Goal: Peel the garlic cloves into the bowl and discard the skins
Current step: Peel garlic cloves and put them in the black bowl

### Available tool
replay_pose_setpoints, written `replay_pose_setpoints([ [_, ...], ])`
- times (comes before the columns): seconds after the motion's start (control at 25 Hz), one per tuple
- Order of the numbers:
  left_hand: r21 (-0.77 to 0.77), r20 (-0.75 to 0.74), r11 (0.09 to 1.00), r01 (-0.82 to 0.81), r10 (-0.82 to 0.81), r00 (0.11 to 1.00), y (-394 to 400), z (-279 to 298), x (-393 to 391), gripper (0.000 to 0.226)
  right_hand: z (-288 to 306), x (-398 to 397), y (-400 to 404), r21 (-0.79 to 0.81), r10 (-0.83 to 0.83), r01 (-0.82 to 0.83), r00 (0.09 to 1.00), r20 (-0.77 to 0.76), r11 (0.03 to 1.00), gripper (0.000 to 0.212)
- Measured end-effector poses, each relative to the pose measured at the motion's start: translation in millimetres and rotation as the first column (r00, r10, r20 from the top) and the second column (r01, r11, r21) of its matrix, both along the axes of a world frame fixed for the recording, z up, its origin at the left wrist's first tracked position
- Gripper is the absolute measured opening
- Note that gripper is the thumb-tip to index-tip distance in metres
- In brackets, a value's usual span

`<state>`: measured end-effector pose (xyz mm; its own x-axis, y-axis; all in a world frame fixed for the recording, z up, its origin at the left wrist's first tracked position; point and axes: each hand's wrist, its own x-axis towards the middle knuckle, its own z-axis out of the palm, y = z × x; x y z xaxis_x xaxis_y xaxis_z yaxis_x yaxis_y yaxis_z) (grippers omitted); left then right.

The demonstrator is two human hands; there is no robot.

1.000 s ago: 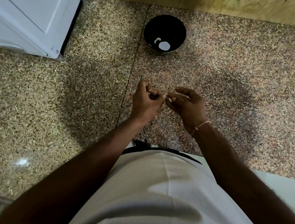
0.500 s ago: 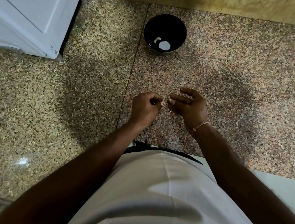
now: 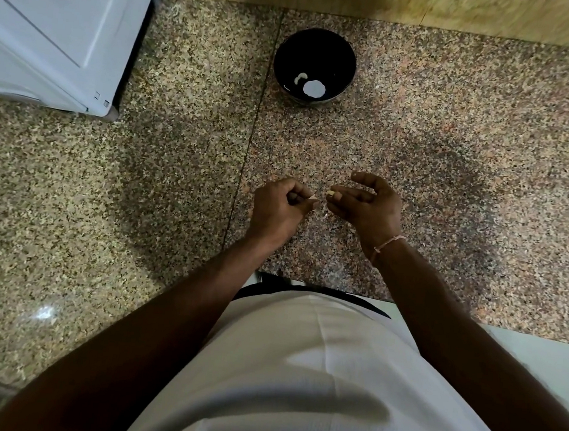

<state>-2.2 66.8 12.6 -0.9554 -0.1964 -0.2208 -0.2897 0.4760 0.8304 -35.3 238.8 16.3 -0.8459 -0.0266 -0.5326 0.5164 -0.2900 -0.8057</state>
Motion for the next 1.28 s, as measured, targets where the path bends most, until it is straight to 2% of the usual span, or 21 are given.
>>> replay_pose_setpoints([
  [0.08,0.016,0.001,1.0,0.027,-0.027,1.0,-0.6,-0.7,0.7,0.014,-1.0,-0.3,0.6,0.004,0.0,0.0,1.0,0.0,1.0,0.044],
  [0.2,0.016,0.019,0.998,0.057,-0.057,0.998,2.4,2.6,-0.1,0.032,-1.4,-0.9,1.3,-0.006,-0.006,0.006,1.0,0.008,1.0,0.044],
  [0.28,0.005,0.007,0.999,0.051,-0.051,0.999,5.8,7.2,-1.0,0.036,-1.3,-0.9,1.1,-0.012,-0.004,0.004,1.0,0.007,1.0,0.044],
  [0.48,0.097,-0.026,0.995,-0.039,0.041,0.999,8.0,10.9,1.3,0.004,-0.1,-1.1,1.9,-0.013,0.002,-0.002,1.0,0.01,1.0,0.043],
  [0.56,0.012,-0.054,0.999,-0.037,0.038,0.998,7.9,10.1,1.3,0.03,0.9,-1.1,3.0,-0.014,0.006,-0.006,1.0,0.001,1.0,0.043],
  [0.6,-0.011,-0.044,0.999,-0.03,0.029,0.999,9.0,10.0,0.1,0.032,1.2,-0.9,3.4,-0.014,0.008,-0.008,1.0,-0.004,1.0,0.043],
  [0.68,0.011,-0.021,1.0,0.012,-0.012,1.0,11.3,10.5,-2.1,0.01,1.7,-1.4,4.4,-0.012,0.01,-0.01,1.0,-0.009,1.0,0.042],
  [0.76,-0.022,-0.027,0.999,0.041,-0.041,0.999,13.5,10.8,-3.8,0.024,2.4,-2.0,5.0,-0.011,0.015,-0.015,1.0,-0.008,1.0,0.041],
  [0.84,-0.066,-0.026,0.996,0.063,-0.065,0.998,14.8,11.3,-3.7,0.029,3.2,-2.5,6.0,-0.011,0.022,-0.022,1.0,-0.004,1.0,0.041],
  [1.0,-0.099,-0.08,0.988,0.119,-0.127,0.989,16.1,14.3,-5.1,0.02,6.0,-2.6,7.3,0.0,0.068,-0.068,0.998,0.004,0.998,0.044],
  [1.28,-0.001,-0.064,0.998,0.063,-0.063,0.996,16.6,16.1,-7.2,0.009,4.5,-6.3,10.4,0.046,0.098,-0.098,0.995,0.007,0.994,0.038],
])
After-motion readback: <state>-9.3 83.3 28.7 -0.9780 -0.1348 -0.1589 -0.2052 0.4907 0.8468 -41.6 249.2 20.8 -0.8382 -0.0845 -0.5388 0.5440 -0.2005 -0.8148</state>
